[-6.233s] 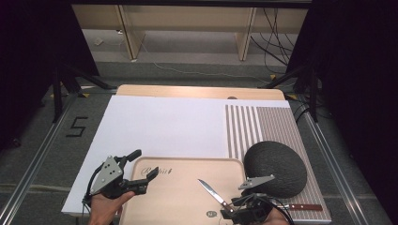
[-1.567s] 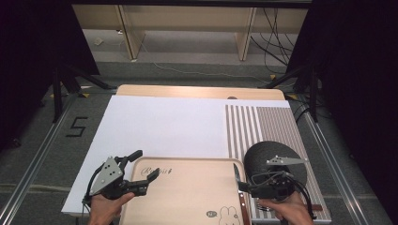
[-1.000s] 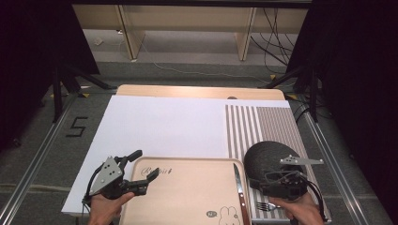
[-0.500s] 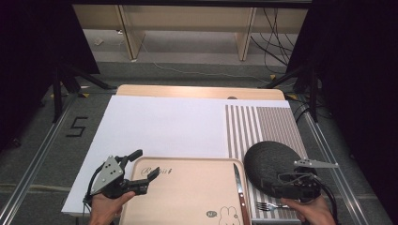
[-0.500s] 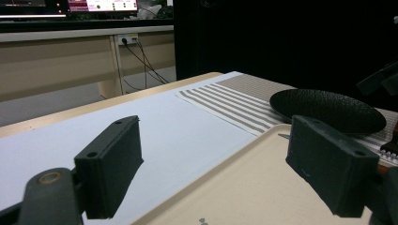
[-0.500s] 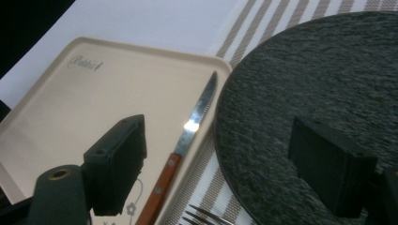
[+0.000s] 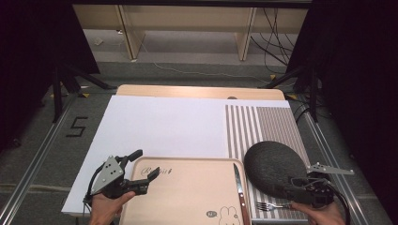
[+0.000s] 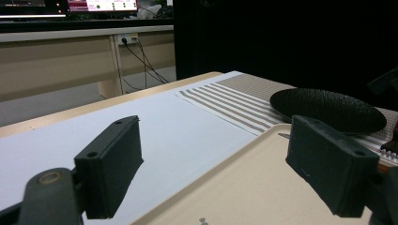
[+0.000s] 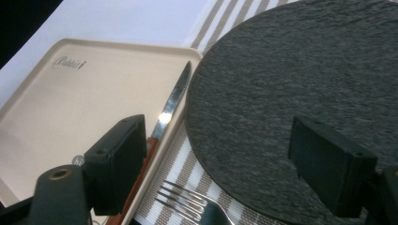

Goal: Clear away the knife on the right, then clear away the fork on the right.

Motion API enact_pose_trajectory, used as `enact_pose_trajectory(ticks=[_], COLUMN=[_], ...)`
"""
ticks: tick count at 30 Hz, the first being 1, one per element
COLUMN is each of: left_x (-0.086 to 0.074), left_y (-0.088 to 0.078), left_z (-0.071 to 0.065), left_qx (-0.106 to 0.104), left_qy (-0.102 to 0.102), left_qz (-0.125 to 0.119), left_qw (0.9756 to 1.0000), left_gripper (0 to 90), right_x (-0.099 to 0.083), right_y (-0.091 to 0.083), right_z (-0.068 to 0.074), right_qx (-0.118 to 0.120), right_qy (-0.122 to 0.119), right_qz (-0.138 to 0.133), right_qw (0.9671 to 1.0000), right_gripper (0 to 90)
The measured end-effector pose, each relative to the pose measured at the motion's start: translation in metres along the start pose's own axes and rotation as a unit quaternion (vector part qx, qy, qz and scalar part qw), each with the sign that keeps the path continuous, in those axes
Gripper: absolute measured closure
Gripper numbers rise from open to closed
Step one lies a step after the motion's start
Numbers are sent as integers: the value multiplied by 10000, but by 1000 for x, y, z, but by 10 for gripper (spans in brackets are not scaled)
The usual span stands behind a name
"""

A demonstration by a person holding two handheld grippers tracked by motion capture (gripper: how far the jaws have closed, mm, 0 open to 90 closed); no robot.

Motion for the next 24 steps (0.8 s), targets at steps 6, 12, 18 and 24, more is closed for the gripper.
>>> enact_pose_trajectory(ticks=[6,12,18,24], left_x=[0,0,1,1], left_y=[0,0,-1,-3], left_z=[0,1,0,0], left_qx=[11,15,-2,0], left_qy=[0,26,66,47], left_qz=[-2,8,-20,-27], left_qw=[10000,10000,10000,10000], left_gripper=[175,175,175,175], right_x=[-5,-9,-13,-20], right_y=[-8,-13,-17,-23], right_z=[-9,-14,-21,-29], right_qx=[-74,-62,-249,-469], right_qy=[67,29,-87,49], right_qz=[-42,52,251,652], right_qw=[9999,10000,9993,9968], right_gripper=[209,209,221,233])
Point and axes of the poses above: each handheld gripper's, and its own axes: y roughly forward along the jaws, x roughly out of its top, z roughly to its left, the point moved 8 cm from there along y, roughly forward along the jaws, and after that the axes turned 4 degrees about z, right-handed, at the moved point
